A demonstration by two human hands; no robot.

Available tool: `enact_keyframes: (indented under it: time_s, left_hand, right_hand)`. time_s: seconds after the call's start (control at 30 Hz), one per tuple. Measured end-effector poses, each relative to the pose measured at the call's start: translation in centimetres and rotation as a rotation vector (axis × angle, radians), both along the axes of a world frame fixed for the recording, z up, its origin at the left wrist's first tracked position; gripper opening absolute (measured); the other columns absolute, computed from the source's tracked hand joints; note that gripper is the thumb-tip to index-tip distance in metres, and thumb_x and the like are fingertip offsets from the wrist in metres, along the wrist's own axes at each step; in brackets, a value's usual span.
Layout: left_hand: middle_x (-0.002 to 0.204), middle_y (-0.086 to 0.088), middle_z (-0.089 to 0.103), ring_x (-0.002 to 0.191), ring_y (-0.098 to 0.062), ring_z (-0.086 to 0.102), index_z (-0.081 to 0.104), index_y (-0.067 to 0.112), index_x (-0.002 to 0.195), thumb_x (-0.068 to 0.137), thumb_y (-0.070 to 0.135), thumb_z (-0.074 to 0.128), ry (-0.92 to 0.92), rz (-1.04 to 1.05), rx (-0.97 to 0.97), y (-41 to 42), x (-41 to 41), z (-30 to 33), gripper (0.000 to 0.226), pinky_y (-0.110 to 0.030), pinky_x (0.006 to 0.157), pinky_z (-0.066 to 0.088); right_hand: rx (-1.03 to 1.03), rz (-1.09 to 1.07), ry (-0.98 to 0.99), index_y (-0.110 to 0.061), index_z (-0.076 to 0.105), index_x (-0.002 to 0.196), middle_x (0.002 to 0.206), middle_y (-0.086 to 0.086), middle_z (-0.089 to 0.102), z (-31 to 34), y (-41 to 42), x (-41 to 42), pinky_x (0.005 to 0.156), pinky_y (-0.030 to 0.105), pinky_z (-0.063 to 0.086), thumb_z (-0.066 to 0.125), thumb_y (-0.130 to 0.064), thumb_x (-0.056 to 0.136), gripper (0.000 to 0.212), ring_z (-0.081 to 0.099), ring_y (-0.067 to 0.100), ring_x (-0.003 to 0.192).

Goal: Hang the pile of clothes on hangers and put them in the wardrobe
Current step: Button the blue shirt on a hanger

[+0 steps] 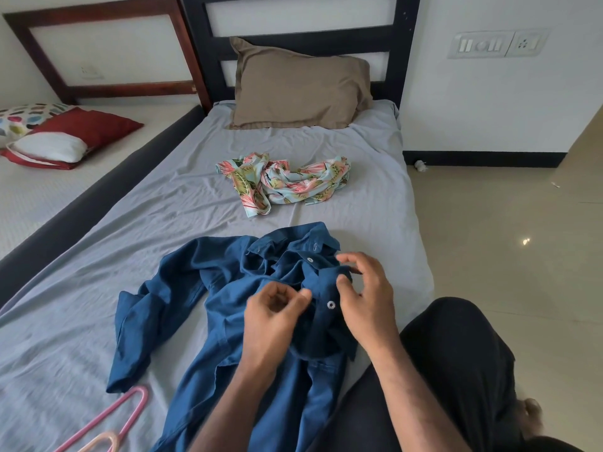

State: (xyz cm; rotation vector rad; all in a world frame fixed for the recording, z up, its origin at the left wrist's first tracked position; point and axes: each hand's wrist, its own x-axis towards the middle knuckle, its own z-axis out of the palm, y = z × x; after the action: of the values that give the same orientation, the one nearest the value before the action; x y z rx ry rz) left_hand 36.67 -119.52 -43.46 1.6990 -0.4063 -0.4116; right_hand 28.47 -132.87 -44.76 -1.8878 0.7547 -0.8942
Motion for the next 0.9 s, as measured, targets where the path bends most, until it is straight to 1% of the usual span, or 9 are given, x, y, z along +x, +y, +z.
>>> enact_keyframes:
  time_s: [0.1, 0.2, 0.23, 0.3, 0.4, 0.5, 0.63, 0.77, 0.9]
  left_hand:
    - [0.084, 0.008, 0.066, 0.078, -0.01, 0.06, 0.064, 0.021, 0.087, 0.084, 0.038, 0.077, -0.2, 0.089, 0.014, -0.7, 1.9, 0.3, 0.022, -0.028, 0.069, 0.05]
    - [0.112, 0.017, 0.06, 0.109, -0.004, 0.054, 0.063, 0.034, 0.105, 0.085, 0.056, 0.061, -0.502, -0.096, 0.212, -1.7, 3.9, -0.5, 0.03, -0.027, 0.089, 0.046]
    - [0.106, 0.017, 0.062, 0.104, -0.005, 0.056, 0.065, 0.031, 0.099, 0.088, 0.059, 0.054, -0.541, -0.186, 0.292, -1.9, 4.3, -0.9, 0.032, -0.031, 0.087, 0.046]
    - [0.072, 0.011, 0.06, 0.069, -0.007, 0.054, 0.059, 0.016, 0.073, 0.096, 0.06, 0.044, -0.459, -0.399, 0.455, -2.0, 4.1, -0.8, 0.052, -0.036, 0.071, 0.046]
    - [0.048, 0.012, 0.049, 0.049, -0.007, 0.043, 0.043, 0.015, 0.055, 0.102, 0.053, 0.046, -0.29, -0.606, 0.548, -1.1, 3.5, -1.0, 0.06, -0.031, 0.058, 0.04]
    - [0.063, 0.005, 0.067, 0.061, -0.013, 0.062, 0.065, 0.017, 0.068, 0.099, 0.048, 0.055, -0.201, -0.372, 0.271, -0.3, 4.0, -1.1, 0.045, -0.038, 0.069, 0.053]
    - [0.077, 0.0, 0.064, 0.07, -0.014, 0.06, 0.06, 0.016, 0.084, 0.084, 0.05, 0.074, -0.284, 0.274, 0.223, -1.1, 6.2, 0.3, 0.036, -0.032, 0.064, 0.049]
    - [0.104, 0.003, 0.058, 0.097, -0.016, 0.057, 0.053, 0.022, 0.106, 0.076, 0.068, 0.071, -0.287, 0.212, 0.449, -3.7, 9.4, 0.7, 0.058, -0.037, 0.086, 0.05]
    - [0.1, 0.003, 0.056, 0.094, -0.021, 0.056, 0.053, 0.017, 0.103, 0.08, 0.071, 0.063, -0.197, 0.096, 0.636, -6.3, 11.5, 0.2, 0.059, -0.035, 0.076, 0.045]
  right_hand:
    - [0.119, 0.174, 0.108, -0.027, 0.071, 0.107, 0.103, -0.02, 0.07, 0.2, 0.2, 0.7, 0.08, 0.009, 0.049, 0.062, -0.003, 0.089, 0.032, 0.063, -0.006, 0.096]
    - [0.165, 0.224, 0.203, -0.023, 0.077, 0.079, 0.075, -0.011, 0.073, 0.7, 0.4, 0.6, 0.065, 0.02, 0.049, 0.057, -0.005, 0.084, 0.028, 0.067, 0.004, 0.074]
    - [0.192, 0.215, 0.2, -0.021, 0.076, 0.071, 0.068, -0.007, 0.072, 0.9, 0.4, 0.5, 0.064, 0.024, 0.048, 0.053, -0.012, 0.082, 0.028, 0.066, 0.008, 0.068]
    - [0.276, 0.146, 0.133, -0.021, 0.073, 0.064, 0.064, -0.003, 0.07, 1.4, 0.0, 0.3, 0.068, 0.032, 0.051, 0.047, -0.024, 0.076, 0.029, 0.065, 0.011, 0.066]
    - [0.221, 0.06, 0.168, -0.026, 0.073, 0.087, 0.085, -0.009, 0.071, 1.2, -1.6, 1.6, 0.076, 0.029, 0.05, 0.049, -0.024, 0.089, 0.024, 0.065, 0.013, 0.084]
    - [0.104, 0.136, 0.303, -0.033, 0.06, 0.125, 0.122, 0.001, 0.061, -0.5, -2.5, 4.3, 0.092, 0.033, 0.049, 0.053, -0.034, 0.097, 0.029, 0.06, 0.018, 0.106]
    - [0.174, 0.056, 0.334, -0.042, 0.047, 0.136, 0.129, 0.011, 0.052, -1.7, -3.2, 7.1, 0.1, 0.042, 0.048, 0.052, -0.055, 0.096, 0.043, 0.057, 0.027, 0.113]
    - [0.444, -0.08, 0.217, -0.03, 0.051, 0.132, 0.12, 0.005, 0.062, -1.8, -4.9, 7.5, 0.09, 0.038, 0.051, 0.06, -0.056, 0.093, 0.047, 0.059, 0.026, 0.107]
    - [0.655, -0.146, 0.168, -0.028, 0.049, 0.131, 0.117, 0.002, 0.056, -2.2, -5.8, 7.9, 0.078, 0.033, 0.052, 0.074, -0.046, 0.087, 0.053, 0.059, 0.021, 0.098]
